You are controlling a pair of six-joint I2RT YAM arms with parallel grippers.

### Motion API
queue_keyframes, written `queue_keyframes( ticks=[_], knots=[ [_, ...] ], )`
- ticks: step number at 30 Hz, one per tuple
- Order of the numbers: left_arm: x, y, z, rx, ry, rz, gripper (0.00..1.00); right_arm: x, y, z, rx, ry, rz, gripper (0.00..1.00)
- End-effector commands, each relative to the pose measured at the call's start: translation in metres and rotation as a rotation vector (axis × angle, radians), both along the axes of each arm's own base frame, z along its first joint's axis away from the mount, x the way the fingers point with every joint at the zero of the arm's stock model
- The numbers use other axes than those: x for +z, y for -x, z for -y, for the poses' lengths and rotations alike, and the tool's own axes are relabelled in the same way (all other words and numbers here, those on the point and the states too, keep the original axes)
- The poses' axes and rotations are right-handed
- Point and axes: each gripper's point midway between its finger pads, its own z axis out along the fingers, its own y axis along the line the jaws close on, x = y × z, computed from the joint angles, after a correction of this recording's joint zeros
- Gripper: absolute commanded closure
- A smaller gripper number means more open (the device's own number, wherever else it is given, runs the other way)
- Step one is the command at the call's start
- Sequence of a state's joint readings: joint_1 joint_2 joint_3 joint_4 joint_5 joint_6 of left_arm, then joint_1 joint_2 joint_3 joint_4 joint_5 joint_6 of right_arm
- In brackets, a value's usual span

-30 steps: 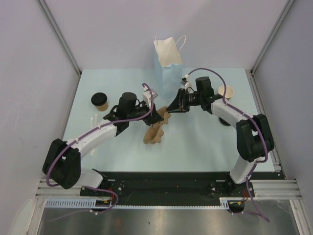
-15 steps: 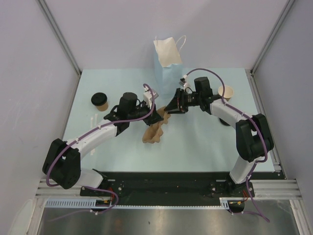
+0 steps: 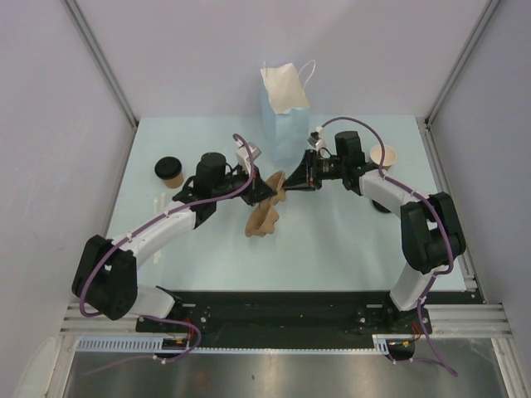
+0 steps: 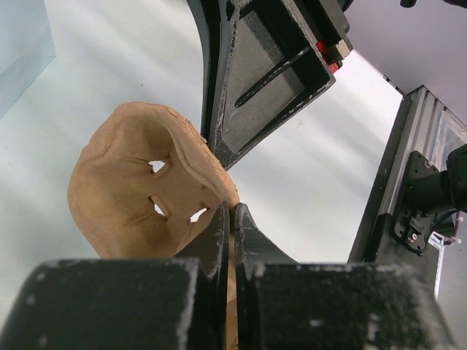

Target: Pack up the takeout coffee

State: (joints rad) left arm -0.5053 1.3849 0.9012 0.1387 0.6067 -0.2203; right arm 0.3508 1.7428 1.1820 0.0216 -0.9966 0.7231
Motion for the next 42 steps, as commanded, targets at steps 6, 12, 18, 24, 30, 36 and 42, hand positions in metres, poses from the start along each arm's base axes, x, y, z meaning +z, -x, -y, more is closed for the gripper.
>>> queue_keyframes(
  ticks=[6, 12, 18, 24, 30, 36, 42],
  knots=[
    [0.013, 0.0, 0.001, -0.012, 0.029, 0.044, 1.0, 0.021, 0.004, -0.006, 0.054, -0.07, 0.068, 0.73],
    [0.013, -0.003, 0.0, -0.006, 0.041, 0.035, 1.0, 0.025, 0.006, -0.002, 0.075, -0.08, 0.097, 0.67],
    [0.011, 0.0, 0.002, -0.021, 0.046, 0.031, 1.0, 0.024, 0.001, -0.002, 0.051, -0.074, 0.093, 0.67],
    [0.016, 0.004, 0.003, -0.04, 0.044, 0.056, 1.0, 0.015, -0.008, -0.001, 0.001, -0.048, 0.066, 0.72],
    [0.018, 0.009, 0.006, -0.056, 0.017, 0.108, 1.0, 0.012, -0.01, -0.002, -0.019, -0.036, 0.054, 0.76],
    [0.02, 0.015, 0.014, -0.092, -0.072, 0.219, 1.0, 0.0, -0.007, -0.005, -0.033, 0.02, 0.052, 0.79],
    [0.017, 0.02, 0.019, -0.11, -0.129, 0.284, 1.0, -0.013, 0.003, -0.008, -0.018, 0.073, 0.04, 0.8]
  ],
)
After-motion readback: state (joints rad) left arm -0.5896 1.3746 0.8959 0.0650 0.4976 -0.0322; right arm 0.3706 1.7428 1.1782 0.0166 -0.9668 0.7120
